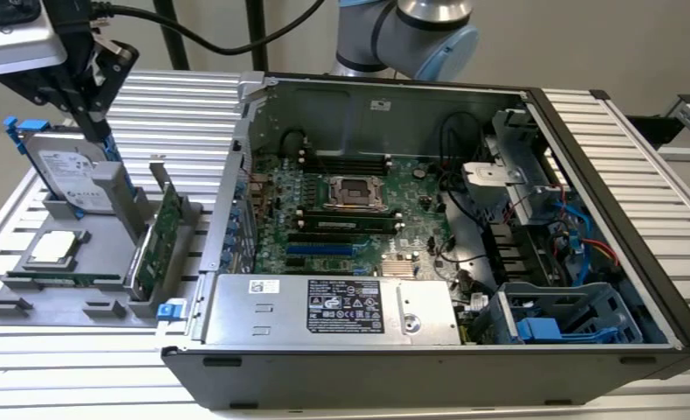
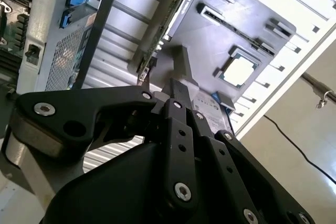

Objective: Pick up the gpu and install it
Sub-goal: 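Pick up the gpu and move the gpu toward the slot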

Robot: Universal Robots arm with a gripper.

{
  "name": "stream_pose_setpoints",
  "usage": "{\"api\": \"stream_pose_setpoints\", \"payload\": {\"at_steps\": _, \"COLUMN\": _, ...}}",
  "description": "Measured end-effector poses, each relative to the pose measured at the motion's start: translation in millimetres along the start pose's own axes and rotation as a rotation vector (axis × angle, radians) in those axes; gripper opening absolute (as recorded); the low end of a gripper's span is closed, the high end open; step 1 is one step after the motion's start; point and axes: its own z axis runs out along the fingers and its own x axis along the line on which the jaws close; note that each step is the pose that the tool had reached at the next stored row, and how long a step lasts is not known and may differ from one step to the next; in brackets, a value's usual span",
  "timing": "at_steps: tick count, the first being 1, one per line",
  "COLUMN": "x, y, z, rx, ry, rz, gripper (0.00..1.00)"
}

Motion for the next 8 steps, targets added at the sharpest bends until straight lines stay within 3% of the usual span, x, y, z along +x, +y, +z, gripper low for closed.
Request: {"api": "stream_pose_setpoints", "payload": {"at_steps": 8, "x": 0.1, "y": -4.9, "z": -0.2, "rx": 0.0000, "ry": 0.0011, "rz": 0.000, "gripper": 0.00}}
